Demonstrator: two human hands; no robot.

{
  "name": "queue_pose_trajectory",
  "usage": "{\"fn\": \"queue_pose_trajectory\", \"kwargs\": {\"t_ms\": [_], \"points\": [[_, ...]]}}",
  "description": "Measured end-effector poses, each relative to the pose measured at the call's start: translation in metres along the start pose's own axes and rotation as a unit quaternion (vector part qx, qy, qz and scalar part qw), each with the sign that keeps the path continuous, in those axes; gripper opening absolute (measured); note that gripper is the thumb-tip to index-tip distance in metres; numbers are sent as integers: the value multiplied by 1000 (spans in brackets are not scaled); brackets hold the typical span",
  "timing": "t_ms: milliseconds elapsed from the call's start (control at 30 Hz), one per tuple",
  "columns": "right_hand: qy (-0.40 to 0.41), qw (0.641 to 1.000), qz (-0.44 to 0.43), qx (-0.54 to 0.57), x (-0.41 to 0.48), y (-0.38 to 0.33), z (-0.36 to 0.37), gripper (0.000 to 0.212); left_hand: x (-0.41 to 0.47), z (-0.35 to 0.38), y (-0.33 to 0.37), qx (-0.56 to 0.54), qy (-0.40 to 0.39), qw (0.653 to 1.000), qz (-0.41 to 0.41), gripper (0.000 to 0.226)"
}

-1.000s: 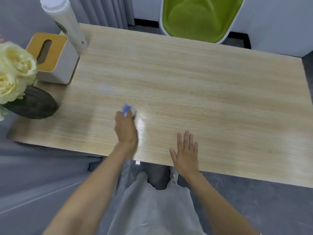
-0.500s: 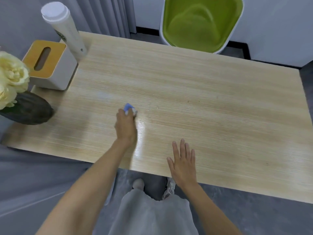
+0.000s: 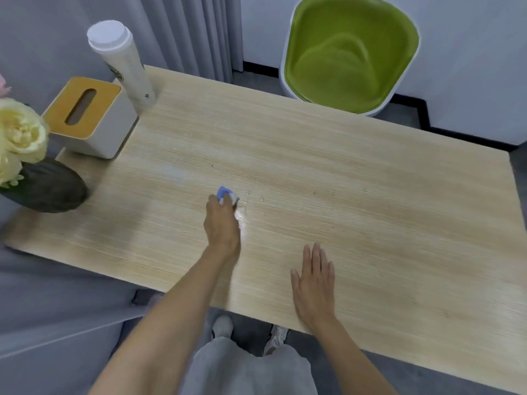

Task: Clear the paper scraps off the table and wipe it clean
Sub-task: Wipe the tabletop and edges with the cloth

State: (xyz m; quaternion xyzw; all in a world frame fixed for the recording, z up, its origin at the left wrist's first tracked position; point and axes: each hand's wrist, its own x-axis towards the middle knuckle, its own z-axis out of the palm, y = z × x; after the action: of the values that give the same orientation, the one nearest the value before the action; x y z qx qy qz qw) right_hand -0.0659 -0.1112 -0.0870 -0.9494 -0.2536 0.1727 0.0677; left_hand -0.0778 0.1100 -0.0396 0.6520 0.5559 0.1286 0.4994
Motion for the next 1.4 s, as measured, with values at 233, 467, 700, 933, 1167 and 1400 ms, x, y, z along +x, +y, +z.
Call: {"fn": "queue_pose_trajectory", "kwargs": {"t_ms": [233,467,700,933,1167,1400], "points": [[17,999,-2,28,19,17,-12,76,-57,-7,-30,320,-381,814,299,39],[1,999,-9,35,35,34,-27,56,33,8,5,117,72,987,87,28],[30,999,-5,34,41,36,-27,52,-53,67,-11,237,-279,896,251,32],[27,998,-35,32,39,45,-27,63,42,8,7,198,-70,967,147,32],[12,998,-43,36,39,48,-29,62,-28,104,6,240,-98,929,264,21],[-14,998,-56,26,37,55,-35,53,-12,62,11,330,-187,858,348,31]]}}
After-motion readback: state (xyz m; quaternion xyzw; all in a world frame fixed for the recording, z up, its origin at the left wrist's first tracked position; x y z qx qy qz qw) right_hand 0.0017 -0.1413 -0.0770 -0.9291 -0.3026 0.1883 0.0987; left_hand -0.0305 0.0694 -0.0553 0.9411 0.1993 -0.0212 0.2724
